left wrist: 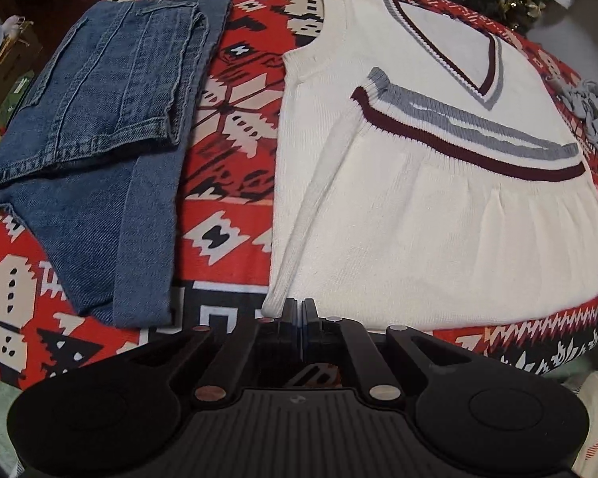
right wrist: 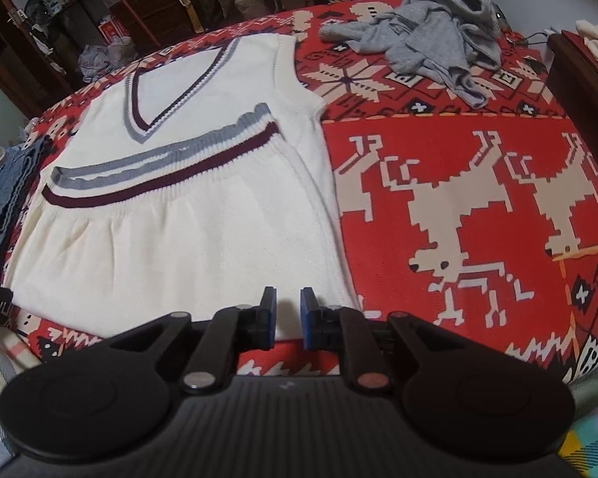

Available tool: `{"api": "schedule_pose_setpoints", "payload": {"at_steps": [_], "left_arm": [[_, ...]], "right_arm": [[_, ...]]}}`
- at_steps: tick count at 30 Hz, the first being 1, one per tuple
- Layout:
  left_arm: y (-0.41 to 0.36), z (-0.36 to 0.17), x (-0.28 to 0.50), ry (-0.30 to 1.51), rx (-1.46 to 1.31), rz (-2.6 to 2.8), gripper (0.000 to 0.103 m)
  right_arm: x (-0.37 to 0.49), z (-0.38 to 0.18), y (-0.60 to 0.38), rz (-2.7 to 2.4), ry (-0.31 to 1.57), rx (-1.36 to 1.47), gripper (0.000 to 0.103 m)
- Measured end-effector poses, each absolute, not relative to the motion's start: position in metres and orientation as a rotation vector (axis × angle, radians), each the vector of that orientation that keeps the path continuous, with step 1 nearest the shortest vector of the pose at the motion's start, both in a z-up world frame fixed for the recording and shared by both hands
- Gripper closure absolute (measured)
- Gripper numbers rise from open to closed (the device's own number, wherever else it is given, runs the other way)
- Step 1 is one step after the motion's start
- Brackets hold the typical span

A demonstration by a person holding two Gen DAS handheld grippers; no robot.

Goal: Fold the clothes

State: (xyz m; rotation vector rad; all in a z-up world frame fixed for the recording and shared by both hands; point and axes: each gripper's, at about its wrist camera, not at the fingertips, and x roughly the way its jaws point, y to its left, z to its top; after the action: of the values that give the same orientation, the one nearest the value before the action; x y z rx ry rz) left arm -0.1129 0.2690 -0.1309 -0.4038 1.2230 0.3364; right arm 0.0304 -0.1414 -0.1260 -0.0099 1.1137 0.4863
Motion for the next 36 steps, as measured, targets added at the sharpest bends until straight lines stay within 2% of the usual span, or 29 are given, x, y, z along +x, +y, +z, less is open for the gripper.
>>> {"api": "schedule_pose_setpoints", "payload": {"at_steps": [5,11,19,22,26,31,36], "left_arm": [[0.242,-0.103,-0.109,1.068,-0.348,0.208,0.095],[0.208,-0.129,-0.066,1.185,-0.360,0.120,0.095],[0.217,-0.138,-0.086,1.290,-0.386,0.103,0.096],[0.211,-0.129,-0.100,1.210,-0.367,0.080,0.095],[0.197,-0.112,-0.089,1.079,-0.407,0.019,0.095],[0.170,-0.130,-0.057,1.093,-0.398,-0.002,0.095],[0.164,-0.144,-0.066,1.112,-0.354,-0.009,0.095]], "right_arm": [[0.019,-0.110,-0.117,0.605,1.036,-0.023,0.086],[0.008,-0.119,-0.060,0.698,1.035,-0.139,0.089],[-0.006,-0.139,-0.054,0.727,1.110,-0.200,0.089],[-0.011,-0.134,-0.059,0.742,1.124,-0.186,0.087],[-0.013,-0.121,-0.047,0.781,1.053,-0.151,0.087],[-0.019,-0.130,-0.017,0.799,1.033,-0.215,0.090],[-0.036,-0.139,-0.014,0.820,1.074,-0.282,0.091]]}}
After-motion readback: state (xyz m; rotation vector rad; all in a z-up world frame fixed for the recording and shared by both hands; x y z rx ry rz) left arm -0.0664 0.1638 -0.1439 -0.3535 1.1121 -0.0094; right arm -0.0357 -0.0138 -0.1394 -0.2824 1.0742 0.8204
